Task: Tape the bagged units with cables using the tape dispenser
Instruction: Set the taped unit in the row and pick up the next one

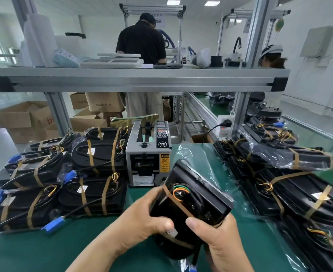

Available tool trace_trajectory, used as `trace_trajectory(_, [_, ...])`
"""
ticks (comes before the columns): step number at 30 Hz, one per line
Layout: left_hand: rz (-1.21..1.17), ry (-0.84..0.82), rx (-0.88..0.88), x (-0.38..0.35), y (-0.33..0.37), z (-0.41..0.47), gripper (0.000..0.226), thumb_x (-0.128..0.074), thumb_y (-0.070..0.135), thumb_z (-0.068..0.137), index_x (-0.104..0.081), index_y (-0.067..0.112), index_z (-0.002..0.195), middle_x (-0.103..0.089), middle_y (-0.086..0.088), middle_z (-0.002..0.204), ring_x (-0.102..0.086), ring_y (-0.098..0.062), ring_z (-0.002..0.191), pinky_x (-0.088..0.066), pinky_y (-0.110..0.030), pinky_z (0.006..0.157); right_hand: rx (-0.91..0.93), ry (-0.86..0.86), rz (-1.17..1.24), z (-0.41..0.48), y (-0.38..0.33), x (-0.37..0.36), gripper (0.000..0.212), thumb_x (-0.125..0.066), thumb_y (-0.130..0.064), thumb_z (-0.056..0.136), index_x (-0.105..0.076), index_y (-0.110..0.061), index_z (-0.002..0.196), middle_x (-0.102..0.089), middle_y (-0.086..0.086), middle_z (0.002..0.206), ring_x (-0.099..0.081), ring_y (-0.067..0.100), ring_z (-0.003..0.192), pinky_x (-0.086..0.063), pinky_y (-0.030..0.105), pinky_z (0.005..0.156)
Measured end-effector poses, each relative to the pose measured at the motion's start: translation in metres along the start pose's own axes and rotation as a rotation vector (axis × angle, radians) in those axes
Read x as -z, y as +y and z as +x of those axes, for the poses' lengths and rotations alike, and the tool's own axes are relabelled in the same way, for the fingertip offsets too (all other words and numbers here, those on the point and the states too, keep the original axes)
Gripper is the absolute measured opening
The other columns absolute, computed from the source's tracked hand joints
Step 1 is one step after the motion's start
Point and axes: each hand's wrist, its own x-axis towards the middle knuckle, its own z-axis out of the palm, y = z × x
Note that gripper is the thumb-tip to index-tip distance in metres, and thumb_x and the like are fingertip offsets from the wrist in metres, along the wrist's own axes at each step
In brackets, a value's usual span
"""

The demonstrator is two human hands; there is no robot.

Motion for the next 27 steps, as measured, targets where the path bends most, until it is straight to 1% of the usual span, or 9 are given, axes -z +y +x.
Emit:
trace_trajectory(3, [0.004,0.049,-0.03,0.004,-0.004,0.005,0.056,-0.088,0.021,0.062,-0.066,0.03,0.112,-0.073,-0.006,0.11,-0.069,-0.02,0.103,-0.055,-0.038,0.09,-0.044,-0.174,0.13,0.001,-0.003,0.007,0.069,-0.088,-0.015,0.054,-0.069,-0.005,0.12,-0.071,0.028,0.11,-0.069,0.04,0.098,-0.055,0.044,0.082])
trace_trajectory(5, [0.078,0.078,-0.045,0.016,-0.001,0.007,0.061,-0.089,0.018,0.058,-0.066,0.035,0.112,-0.074,-0.002,0.108,-0.07,-0.016,0.1,-0.056,-0.034,0.087,-0.102,-0.253,0.162,0.005,-0.011,0.023,0.072,-0.09,-0.02,0.055,-0.07,-0.016,0.124,-0.068,0.019,0.126,-0.066,0.031,0.116,-0.054,0.034,0.092])
trace_trajectory(7, [0.214,0.079,-0.042,0.028,0.006,0.006,0.069,-0.089,0.019,0.054,-0.063,0.041,0.115,-0.072,0.007,0.108,-0.07,-0.011,0.097,-0.059,-0.032,0.083,-0.18,-0.291,0.126,0.015,-0.019,0.04,0.084,-0.097,-0.035,0.05,-0.069,-0.012,0.126,-0.064,0.016,0.134,-0.061,0.028,0.125,-0.052,0.032,0.099])
trace_trajectory(11, [0.498,0.103,-0.022,0.036,0.024,0.008,0.073,-0.091,0.022,0.052,-0.059,0.05,0.111,-0.065,0.025,0.105,-0.065,0.001,0.094,-0.056,-0.021,0.073,-0.187,-0.349,-0.101,0.036,-0.025,0.052,0.073,-0.093,-0.041,0.061,-0.069,-0.005,0.12,-0.068,0.024,0.123,-0.064,0.033,0.116,-0.05,0.035,0.097])
trace_trajectory(15, [0.76,0.081,-0.022,0.031,0.032,0.014,0.071,-0.092,0.023,0.053,-0.056,0.048,0.109,-0.053,0.034,0.104,-0.051,0.008,0.098,-0.045,-0.019,0.082,-0.241,-0.382,-0.181,0.052,-0.023,0.048,0.066,-0.095,-0.04,0.058,-0.07,-0.017,0.114,-0.071,0.014,0.119,-0.067,0.026,0.108,-0.052,0.031,0.09])
trace_trajectory(18, [0.817,0.054,-0.002,0.026,0.031,0.018,0.07,-0.092,0.024,0.054,-0.056,0.044,0.11,-0.054,0.028,0.103,-0.049,0.005,0.099,-0.045,-0.026,0.09,-0.288,-0.426,-0.251,0.059,-0.02,0.046,0.071,-0.094,-0.048,0.056,-0.071,-0.026,0.12,-0.07,0.007,0.125,-0.066,0.025,0.116,-0.05,0.031,0.096])
trace_trajectory(22, [0.905,0.061,0.005,0.023,0.026,0.02,0.07,-0.091,0.029,0.058,-0.056,0.042,0.118,-0.053,0.023,0.106,-0.045,0.005,0.103,-0.04,-0.029,0.098,-0.255,-0.344,-0.224,0.055,-0.011,0.047,0.063,-0.086,-0.054,0.068,-0.073,-0.021,0.12,-0.07,0.011,0.126,-0.064,0.027,0.122,-0.046,0.041,0.107])
trace_trajectory(24, [0.914,0.079,0.007,0.022,0.023,0.02,0.07,-0.09,0.032,0.059,-0.055,0.043,0.118,-0.052,0.024,0.106,-0.045,0.005,0.103,-0.038,-0.028,0.098,-0.22,-0.295,-0.236,0.05,-0.009,0.043,0.046,-0.074,-0.044,0.082,-0.073,-0.019,0.12,-0.071,0.012,0.123,-0.063,0.031,0.122,-0.042,0.048,0.112])
trace_trajectory(27, [0.929,0.095,0.006,0.021,0.021,0.018,0.07,-0.09,0.035,0.06,-0.053,0.044,0.119,-0.052,0.024,0.107,-0.045,0.003,0.103,-0.037,-0.026,0.096,-0.162,-0.174,-0.35,0.045,-0.009,0.035,0.028,-0.055,-0.033,0.096,-0.077,-0.025,0.111,-0.076,0.004,0.112,-0.069,0.023,0.112,-0.048,0.045,0.107])
